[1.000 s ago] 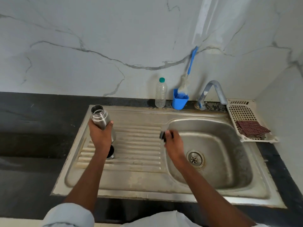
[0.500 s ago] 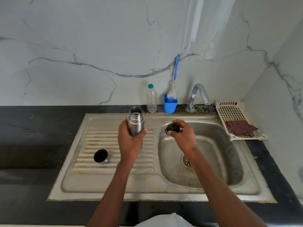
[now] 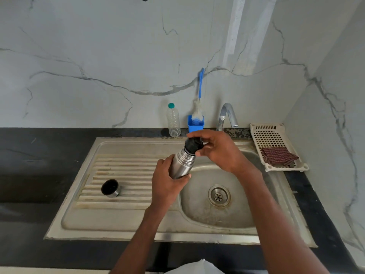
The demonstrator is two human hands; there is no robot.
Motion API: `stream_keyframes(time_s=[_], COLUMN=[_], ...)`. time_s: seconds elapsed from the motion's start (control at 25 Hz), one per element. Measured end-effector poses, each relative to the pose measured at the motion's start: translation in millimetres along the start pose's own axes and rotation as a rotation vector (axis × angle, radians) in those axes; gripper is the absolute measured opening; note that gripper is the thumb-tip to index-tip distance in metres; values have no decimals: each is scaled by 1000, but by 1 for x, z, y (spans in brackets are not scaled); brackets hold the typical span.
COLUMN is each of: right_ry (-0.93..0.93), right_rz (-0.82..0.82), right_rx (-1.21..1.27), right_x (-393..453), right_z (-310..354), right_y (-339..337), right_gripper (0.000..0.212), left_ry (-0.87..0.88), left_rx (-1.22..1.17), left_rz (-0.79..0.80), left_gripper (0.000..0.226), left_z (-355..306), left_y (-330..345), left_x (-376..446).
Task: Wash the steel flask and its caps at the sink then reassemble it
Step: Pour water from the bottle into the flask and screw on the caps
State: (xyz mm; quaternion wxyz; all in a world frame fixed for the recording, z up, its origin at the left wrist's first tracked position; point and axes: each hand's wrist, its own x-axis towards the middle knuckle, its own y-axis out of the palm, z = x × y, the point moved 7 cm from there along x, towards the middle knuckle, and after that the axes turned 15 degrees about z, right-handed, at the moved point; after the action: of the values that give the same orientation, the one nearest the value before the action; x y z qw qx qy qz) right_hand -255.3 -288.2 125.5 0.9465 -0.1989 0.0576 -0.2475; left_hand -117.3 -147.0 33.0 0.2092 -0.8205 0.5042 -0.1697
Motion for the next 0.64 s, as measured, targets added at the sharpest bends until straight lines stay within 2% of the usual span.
stream_keyframes(time_s=[0.24,0.48,0.64], right_ry=[40,83,43], right_rz=[83,58,84], right_rx=[-74,-226,-232], right_x=[1,9,6], right_z=[-10,-4,2], right_y=[13,15,22], right_gripper=[64,52,67], left_ry=[9,2,-8], left_rx=[24,26,10], left_rz=[15,11,1], left_gripper=[72,72,73], left_z=[-5,-3,-1], left_y=[4,-3,-6], left_x=[0,3,3])
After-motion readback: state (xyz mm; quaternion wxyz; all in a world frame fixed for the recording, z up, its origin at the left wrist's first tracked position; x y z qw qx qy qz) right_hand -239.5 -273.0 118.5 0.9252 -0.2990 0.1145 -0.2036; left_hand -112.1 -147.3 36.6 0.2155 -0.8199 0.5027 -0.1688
